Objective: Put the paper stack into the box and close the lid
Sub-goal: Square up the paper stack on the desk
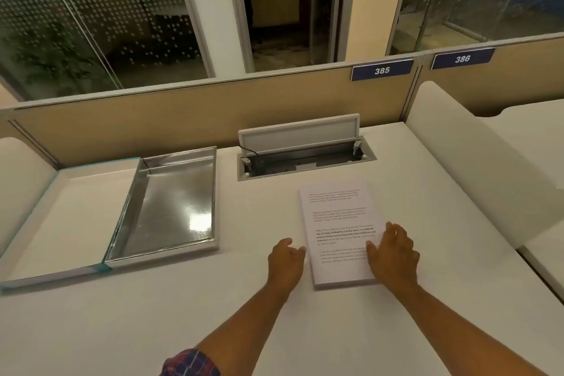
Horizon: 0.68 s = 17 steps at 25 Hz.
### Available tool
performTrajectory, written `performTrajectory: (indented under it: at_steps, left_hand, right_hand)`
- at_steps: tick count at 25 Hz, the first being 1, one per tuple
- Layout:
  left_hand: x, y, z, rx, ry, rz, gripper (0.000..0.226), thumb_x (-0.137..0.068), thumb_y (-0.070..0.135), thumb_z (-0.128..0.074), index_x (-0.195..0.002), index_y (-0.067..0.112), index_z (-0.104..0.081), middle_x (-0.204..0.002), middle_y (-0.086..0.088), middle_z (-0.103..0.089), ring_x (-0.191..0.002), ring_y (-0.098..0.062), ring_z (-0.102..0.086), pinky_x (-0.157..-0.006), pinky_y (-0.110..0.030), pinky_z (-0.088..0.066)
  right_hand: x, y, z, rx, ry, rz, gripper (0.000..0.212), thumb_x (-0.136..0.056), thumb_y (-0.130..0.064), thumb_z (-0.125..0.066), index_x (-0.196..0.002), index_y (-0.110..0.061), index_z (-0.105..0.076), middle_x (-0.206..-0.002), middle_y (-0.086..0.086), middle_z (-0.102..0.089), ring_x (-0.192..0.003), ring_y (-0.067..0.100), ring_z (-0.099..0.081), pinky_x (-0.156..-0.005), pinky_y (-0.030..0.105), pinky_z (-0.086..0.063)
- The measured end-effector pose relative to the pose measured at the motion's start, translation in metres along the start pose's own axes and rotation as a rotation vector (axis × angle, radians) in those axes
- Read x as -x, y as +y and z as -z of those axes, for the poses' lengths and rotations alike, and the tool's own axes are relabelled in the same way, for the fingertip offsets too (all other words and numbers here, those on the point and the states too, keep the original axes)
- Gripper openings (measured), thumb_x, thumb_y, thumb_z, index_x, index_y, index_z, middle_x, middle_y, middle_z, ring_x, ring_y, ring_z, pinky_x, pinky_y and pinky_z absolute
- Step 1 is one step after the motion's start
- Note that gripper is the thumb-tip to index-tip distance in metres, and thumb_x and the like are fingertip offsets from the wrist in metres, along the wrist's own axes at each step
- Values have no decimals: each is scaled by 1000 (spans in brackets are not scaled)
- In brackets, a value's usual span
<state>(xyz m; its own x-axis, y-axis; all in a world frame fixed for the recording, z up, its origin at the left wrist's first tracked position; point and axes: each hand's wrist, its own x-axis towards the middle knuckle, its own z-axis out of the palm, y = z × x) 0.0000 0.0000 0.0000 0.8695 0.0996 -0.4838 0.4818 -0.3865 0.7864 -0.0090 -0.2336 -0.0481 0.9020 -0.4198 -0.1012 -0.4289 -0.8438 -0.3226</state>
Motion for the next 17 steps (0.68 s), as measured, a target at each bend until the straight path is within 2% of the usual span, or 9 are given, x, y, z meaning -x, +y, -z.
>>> performTrajectory:
  at_steps: [2,3,7,12,14,17]
  left_hand:
    - [-5,5,-15,99,-2,124,64,-103,29,-63,-159,10,-40,-158,-8,-50,-141,-27,-52,-114,-39,-43]
    - [-6,6,-21,135,-11,159,64,-102,27,-65,-158,8,-40,-160,-9,-48,-141,-29,-52,-112,-39,-45]
    - [-21,10,-44,207,-73,209,36,-91,14,-75,-124,2,-69,-131,-13,-74,-106,-28,-74,-94,-40,-62]
    - [-27,20,-52,293,-56,247,31,-86,1,-77,-117,0,-74,-114,-15,-79,-100,-34,-77,-94,-49,-64]
    - [-32,19,-56,302,-44,280,38,-77,6,-84,-113,0,-72,-111,-15,-78,-101,-36,-77,-95,-53,-64]
    - [-68,-10,-74,214,27,249,74,-44,32,-88,-113,12,-75,-114,-9,-77,-100,-33,-76,-89,-50,-66]
  right_hand:
    - [-5,6,4,-61,-18,-100,72,-97,-44,-58,-151,-3,-32,-151,22,-41,-133,43,-47,-105,57,-45]
    - [-9,10,4,-73,-37,-124,69,-97,-44,-59,-148,-4,-36,-147,22,-44,-130,42,-48,-103,56,-46]
    - [-21,20,3,-57,-177,-100,54,-98,-47,-57,-133,-6,-52,-133,18,-50,-122,39,-53,-99,51,-51]
    - [-38,31,5,-79,-267,-38,57,-95,-49,-62,-130,-5,-52,-130,16,-49,-120,37,-54,-97,50,-53]
    - [-42,35,4,-87,-272,-17,58,-94,-49,-63,-128,-4,-52,-129,16,-50,-119,37,-55,-96,50,-53]
    - [-47,39,2,-107,-273,-11,58,-93,-49,-65,-127,-4,-53,-127,16,-50,-117,37,-56,-95,49,-54]
